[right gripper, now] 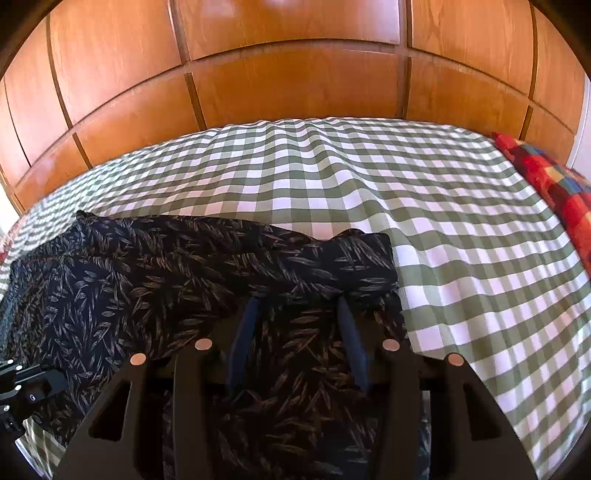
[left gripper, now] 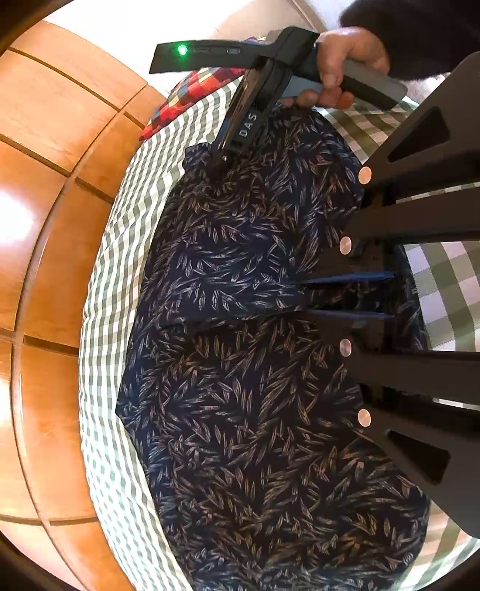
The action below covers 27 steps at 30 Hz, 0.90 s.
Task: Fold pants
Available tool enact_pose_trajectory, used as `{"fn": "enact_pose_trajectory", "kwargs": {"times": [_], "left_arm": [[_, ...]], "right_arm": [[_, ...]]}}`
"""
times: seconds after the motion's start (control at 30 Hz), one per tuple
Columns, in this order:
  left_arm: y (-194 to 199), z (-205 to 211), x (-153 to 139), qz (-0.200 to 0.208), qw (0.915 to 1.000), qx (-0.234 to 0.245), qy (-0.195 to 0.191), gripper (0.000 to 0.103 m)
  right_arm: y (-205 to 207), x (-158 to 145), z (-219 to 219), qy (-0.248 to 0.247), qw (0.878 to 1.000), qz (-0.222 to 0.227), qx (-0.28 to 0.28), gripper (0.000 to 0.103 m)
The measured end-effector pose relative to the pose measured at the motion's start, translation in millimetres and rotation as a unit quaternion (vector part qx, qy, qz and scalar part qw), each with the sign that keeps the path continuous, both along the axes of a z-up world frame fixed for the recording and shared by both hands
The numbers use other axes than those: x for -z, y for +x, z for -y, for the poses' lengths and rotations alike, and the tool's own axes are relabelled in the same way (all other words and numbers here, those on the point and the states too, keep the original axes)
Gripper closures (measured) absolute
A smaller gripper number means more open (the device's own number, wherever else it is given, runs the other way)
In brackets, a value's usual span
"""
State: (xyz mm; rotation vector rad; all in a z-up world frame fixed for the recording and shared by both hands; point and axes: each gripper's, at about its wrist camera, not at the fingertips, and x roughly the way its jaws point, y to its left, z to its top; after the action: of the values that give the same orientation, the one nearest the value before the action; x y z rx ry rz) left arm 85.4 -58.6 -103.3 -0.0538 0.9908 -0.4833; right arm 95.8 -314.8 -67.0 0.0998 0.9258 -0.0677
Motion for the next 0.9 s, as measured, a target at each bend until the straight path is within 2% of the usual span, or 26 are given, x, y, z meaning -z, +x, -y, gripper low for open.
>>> {"fn": "enact_pose_trajectory", "kwargs": {"times": [0.2,0.27,0.4,0.7,0.9], "left_arm": [[-4.5,-6.3,-1.9,0.001,1.0,-0.009,0.003,0.088],[-7.2,-11.2,-2.5,0.003,0.9999,-0.013,0.005,0.083],[-11.6,-18.8,-3.7,0.005,0.9998,-0.018,0.005,0.082],[-19.5,-21.9,-8.6,0.015,0.9994,-0.028,0.012,0.082],[-22.3,-25.4,-9.4,0.012,0.9993,-0.034,0.005,0.082]], "right_arm": [[-21.2,-22.4,-3.7,0.007,1.0,0.01,-0.001,0.054],[-31.4,-29.1,-7.2,0.016,1.0,0.014,-0.012,0.054],[-51.7,-38.1,-18.0,0.028,0.999,0.017,-0.039,0.054],[-83.2,-34.5,-42.9,0.054,0.995,0.004,-0.084,0.057],[-89.1,-31.9,-55.2,0.061,0.993,0.0,-0.098,0.061]]}}
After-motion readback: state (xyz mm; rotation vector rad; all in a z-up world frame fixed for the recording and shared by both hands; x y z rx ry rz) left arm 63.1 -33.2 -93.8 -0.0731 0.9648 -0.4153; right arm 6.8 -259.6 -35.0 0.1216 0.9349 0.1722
